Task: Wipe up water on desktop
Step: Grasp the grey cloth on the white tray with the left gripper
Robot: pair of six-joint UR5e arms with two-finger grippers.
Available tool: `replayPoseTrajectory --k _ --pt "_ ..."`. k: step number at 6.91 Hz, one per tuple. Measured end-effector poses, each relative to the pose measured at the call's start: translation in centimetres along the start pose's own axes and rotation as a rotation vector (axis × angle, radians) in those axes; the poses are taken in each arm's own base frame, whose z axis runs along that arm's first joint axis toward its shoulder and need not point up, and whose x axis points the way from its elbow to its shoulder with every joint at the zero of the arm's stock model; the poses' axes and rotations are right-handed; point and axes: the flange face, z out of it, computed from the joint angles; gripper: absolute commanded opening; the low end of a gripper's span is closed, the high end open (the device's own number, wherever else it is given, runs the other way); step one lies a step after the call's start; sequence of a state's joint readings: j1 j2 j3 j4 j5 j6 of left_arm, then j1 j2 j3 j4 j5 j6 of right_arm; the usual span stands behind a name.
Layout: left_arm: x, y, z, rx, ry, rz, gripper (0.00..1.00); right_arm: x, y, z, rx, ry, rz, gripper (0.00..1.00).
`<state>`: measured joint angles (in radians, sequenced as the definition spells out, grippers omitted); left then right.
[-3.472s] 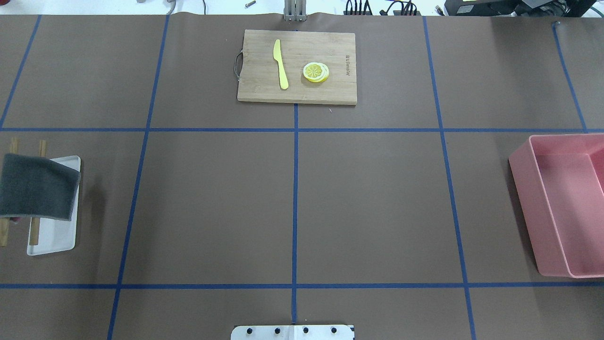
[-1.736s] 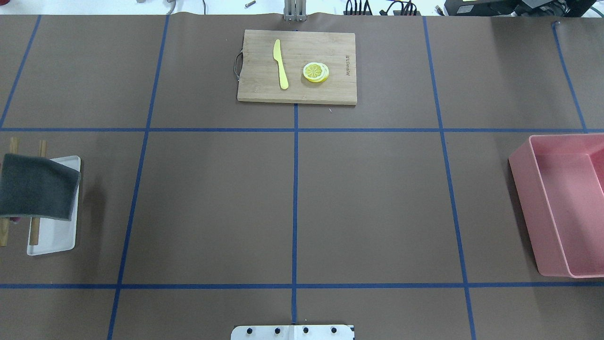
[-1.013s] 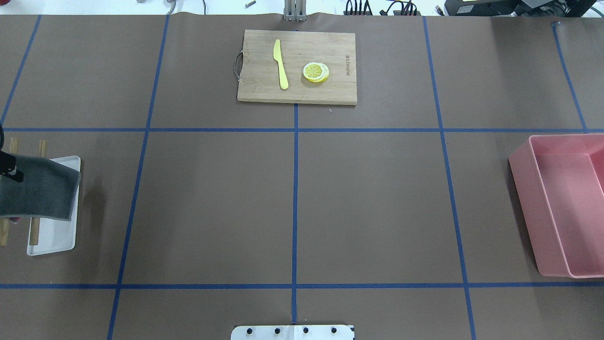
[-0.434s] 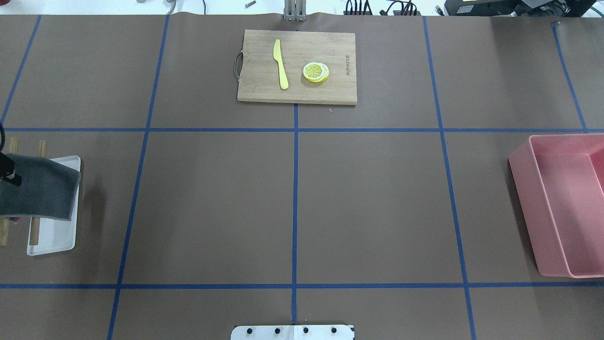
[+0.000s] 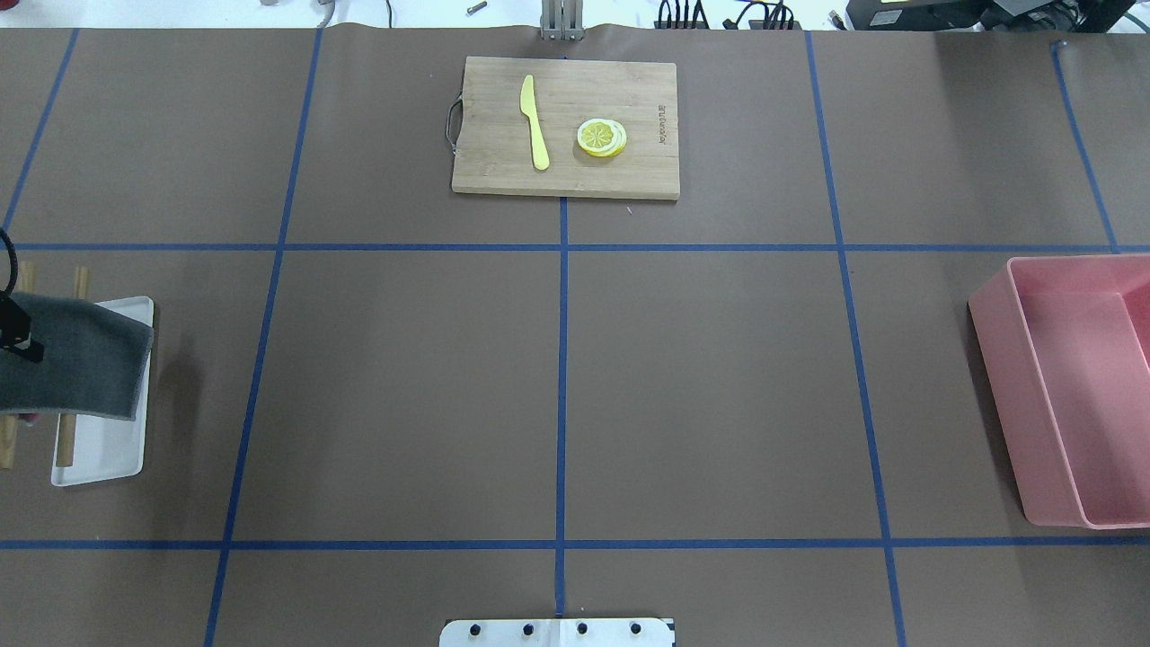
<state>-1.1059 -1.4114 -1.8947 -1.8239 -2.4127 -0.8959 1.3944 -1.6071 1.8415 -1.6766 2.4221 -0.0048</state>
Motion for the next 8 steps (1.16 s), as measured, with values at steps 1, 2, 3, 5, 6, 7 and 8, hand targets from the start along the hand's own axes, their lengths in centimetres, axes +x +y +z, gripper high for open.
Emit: replayPoseTrajectory --k 1,2,3,5,6,7,8 --pt "0.10 0.08 0.12 -0.003 -0.001 0.002 0.30 0.03 -0.02 0.03 -0.001 0.000 0.001 1.00" --pt "0.12 0.14 0.21 -0.005 -0.002 0.003 0.20 0.04 -0.04 0.04 -0.001 0.000 0.001 1.00" --pt "0.10 0.18 0.21 -0.006 -0.003 0.002 0.15 0.05 -0.04 0.04 -0.001 0.000 0.001 1.00" --pt "-0.05 0.31 0.19 -0.008 -0.004 0.001 0.02 0.02 -0.07 0.03 0.000 0.000 0.001 1.00" --pt "-0.01 0.39 0.04 -0.007 -0.002 0.002 0.00 0.07 -0.06 0.07 -0.001 0.000 0.002 1.00" --pt "0.09 0.53 -0.20 -0.010 0.006 0.004 0.04 0.11 -0.08 0.10 -0.002 -0.001 0.002 1.00" --pt "0.16 0.64 -0.34 -0.017 0.016 0.003 0.32 0.12 -0.09 0.12 -0.002 -0.001 0.003 1.00"
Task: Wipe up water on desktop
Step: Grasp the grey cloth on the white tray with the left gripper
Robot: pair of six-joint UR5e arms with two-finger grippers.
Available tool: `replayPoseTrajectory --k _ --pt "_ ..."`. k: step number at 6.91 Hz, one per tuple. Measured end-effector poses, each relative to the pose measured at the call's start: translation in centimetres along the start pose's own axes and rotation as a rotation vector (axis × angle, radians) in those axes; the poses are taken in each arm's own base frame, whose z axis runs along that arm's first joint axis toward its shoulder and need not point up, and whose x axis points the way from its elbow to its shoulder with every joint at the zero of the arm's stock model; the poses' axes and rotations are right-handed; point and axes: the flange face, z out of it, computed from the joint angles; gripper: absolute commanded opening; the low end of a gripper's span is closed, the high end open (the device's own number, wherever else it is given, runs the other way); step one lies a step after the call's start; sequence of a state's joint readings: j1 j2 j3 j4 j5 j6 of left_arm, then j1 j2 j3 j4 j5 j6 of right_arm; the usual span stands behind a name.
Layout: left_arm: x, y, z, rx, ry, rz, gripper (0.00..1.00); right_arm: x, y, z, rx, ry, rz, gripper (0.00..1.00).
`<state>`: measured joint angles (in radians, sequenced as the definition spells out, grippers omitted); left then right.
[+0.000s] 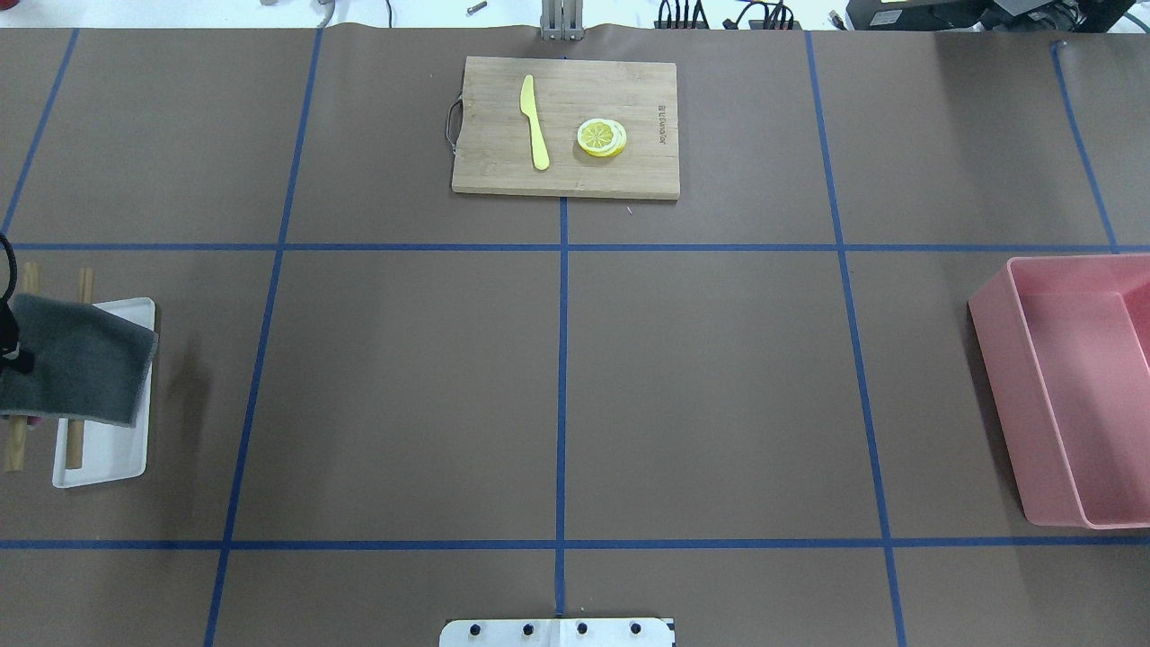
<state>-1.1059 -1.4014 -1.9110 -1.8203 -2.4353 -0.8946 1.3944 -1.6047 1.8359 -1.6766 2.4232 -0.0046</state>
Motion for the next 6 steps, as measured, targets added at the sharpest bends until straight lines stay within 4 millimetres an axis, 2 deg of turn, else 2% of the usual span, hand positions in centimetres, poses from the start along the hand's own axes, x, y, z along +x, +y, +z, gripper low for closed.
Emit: replayPoseTrajectory --k 1,2,3,6 --pt "0.00 0.04 -0.03 -0.003 0.004 -0.001 0.44 0.03 0.00 0.02 0.000 0.000 0.001 1.00" --pt "0.00 0.05 -0.09 -0.004 0.006 -0.001 0.36 0.03 0.00 0.03 -0.001 0.000 0.001 1.00" --pt "0.01 0.06 -0.09 -0.005 0.006 -0.001 0.01 0.06 0.00 0.05 -0.001 0.001 0.001 1.00" --pt "-0.26 0.52 -0.48 -0.003 0.010 -0.002 0.00 0.10 0.00 0.08 -0.002 0.001 0.002 1.00"
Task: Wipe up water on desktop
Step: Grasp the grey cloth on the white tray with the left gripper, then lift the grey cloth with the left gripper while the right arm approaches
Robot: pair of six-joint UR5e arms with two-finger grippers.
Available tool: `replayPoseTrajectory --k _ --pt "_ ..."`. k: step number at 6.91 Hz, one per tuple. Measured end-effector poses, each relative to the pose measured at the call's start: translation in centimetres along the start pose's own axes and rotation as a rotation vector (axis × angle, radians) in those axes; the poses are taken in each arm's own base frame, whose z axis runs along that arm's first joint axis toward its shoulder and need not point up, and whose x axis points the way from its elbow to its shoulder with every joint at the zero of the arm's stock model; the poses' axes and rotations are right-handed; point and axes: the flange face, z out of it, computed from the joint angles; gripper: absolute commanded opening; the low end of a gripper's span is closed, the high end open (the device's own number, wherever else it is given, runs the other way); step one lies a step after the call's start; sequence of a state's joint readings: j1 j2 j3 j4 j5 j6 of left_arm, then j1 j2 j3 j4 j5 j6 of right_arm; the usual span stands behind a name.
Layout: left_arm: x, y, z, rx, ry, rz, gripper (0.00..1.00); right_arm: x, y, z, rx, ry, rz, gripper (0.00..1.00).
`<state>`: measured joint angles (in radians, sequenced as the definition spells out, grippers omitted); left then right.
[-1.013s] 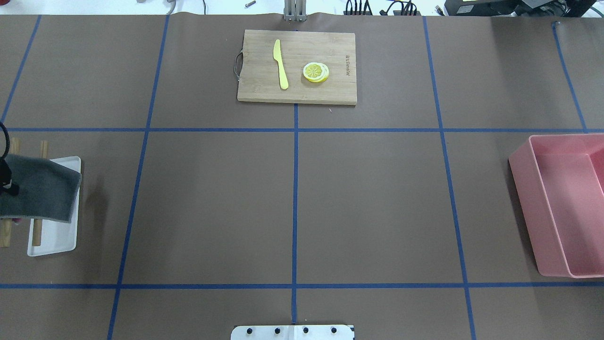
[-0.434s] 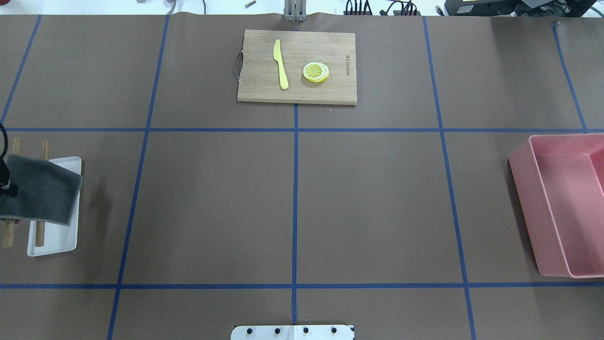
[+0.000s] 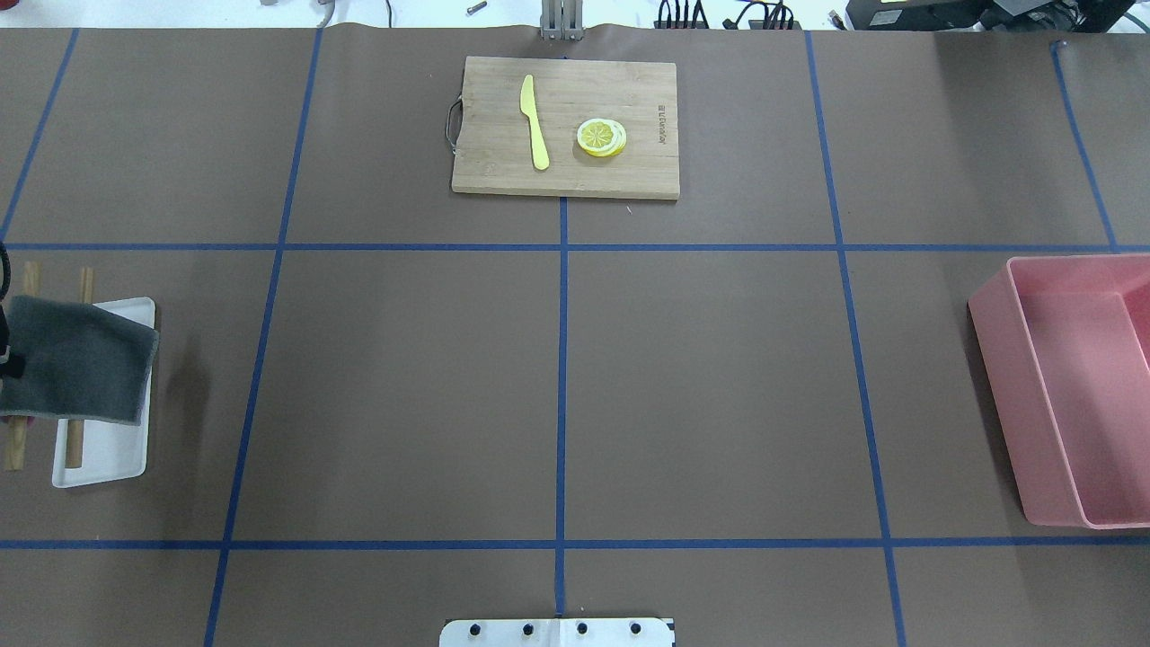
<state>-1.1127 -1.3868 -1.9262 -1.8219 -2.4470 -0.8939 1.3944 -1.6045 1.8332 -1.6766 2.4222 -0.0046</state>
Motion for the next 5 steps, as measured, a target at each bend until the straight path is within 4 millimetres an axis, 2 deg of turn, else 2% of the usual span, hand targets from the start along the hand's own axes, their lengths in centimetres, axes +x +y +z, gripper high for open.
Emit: replayPoseTrajectory --k 3,4,5 --pt "0.5 0.9 -1.2 -0.018 0.041 0.008 0.00 0.0 0.0 0.0 0.000 0.000 0.000 1.00" --pt "0.9 1.2 -2.9 -0.034 0.098 0.006 0.00 -0.1 -0.1 -0.1 0.003 0.000 -0.003 1.00" --pt "1.4 1.2 -5.5 -0.031 0.166 0.004 0.00 -0.4 -0.4 -0.3 0.008 0.000 -0.009 1.00"
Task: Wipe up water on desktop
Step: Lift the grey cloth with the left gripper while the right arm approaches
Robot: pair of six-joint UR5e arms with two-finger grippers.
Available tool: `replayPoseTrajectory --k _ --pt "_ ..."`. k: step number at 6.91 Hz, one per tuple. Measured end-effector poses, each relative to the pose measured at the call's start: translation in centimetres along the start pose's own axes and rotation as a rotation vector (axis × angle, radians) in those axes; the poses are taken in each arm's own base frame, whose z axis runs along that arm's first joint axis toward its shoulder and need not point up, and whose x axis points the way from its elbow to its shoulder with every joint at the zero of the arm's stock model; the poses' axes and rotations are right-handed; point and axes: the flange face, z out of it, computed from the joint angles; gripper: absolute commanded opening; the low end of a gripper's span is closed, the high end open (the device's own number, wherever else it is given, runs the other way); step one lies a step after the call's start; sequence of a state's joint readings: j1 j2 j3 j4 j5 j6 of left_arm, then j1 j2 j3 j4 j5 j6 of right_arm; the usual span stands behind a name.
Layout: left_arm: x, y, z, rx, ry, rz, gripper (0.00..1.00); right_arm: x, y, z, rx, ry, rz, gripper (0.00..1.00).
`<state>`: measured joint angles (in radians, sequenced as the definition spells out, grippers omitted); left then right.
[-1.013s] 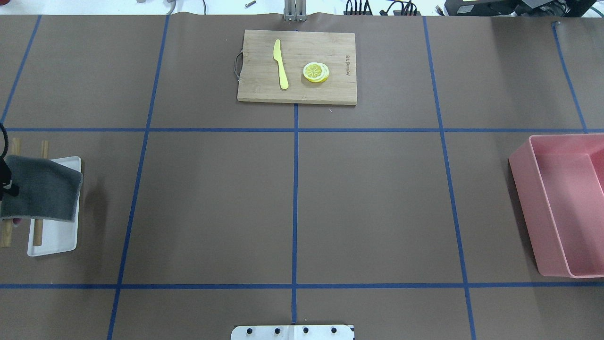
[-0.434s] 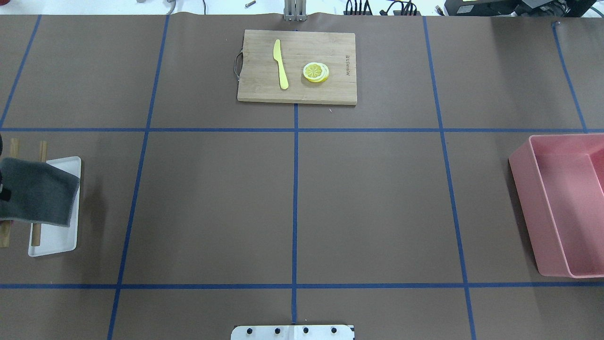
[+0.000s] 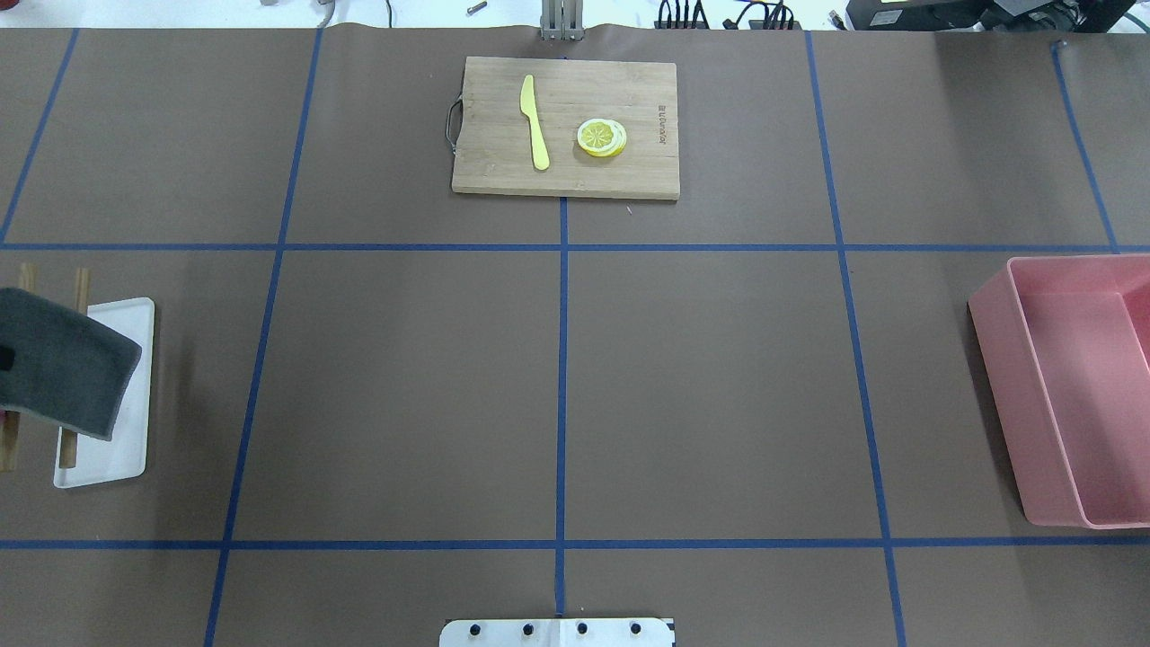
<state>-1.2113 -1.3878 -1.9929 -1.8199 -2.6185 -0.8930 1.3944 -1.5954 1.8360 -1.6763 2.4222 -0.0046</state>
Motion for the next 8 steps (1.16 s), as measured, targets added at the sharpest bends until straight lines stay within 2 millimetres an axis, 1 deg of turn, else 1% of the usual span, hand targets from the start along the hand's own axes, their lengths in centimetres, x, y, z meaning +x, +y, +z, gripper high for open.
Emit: replayPoseTrajectory --k 1,2,3,4,5,6,7,8 --pt "1.4 -0.1 -2.0 0.016 0.045 0.017 0.00 -0.4 -0.5 -0.3 0.008 0.000 -0.009 1.00" --pt "3.4 -0.6 -3.2 0.035 0.074 0.049 0.00 -1.1 -1.3 -0.8 0.020 0.000 -0.025 1.00" --pt "6.2 -1.5 -4.0 0.052 0.095 0.068 0.00 -2.2 -2.4 -1.2 0.030 -0.002 -0.049 1.00" --pt "10.4 -2.7 -4.8 0.066 0.121 0.060 0.00 -3.8 -3.7 -1.4 0.037 -0.005 -0.075 1.00" --pt "15.3 -3.4 -4.8 0.069 0.141 0.043 0.00 -5.9 -5.2 -1.7 0.045 -0.008 -0.087 1.00" --pt "20.9 -3.4 -3.9 0.074 0.151 0.017 0.00 -9.0 -7.3 -2.2 0.067 -0.013 -0.083 1.00" --pt "26.3 -3.3 -2.7 0.080 0.162 -0.015 0.00 -12.8 -9.4 -2.8 0.106 -0.013 -0.084 1.00" --pt "31.2 -2.8 -1.6 0.081 0.176 -0.042 0.00 -17.5 -11.2 -2.8 0.169 0.000 -0.099 1.00"
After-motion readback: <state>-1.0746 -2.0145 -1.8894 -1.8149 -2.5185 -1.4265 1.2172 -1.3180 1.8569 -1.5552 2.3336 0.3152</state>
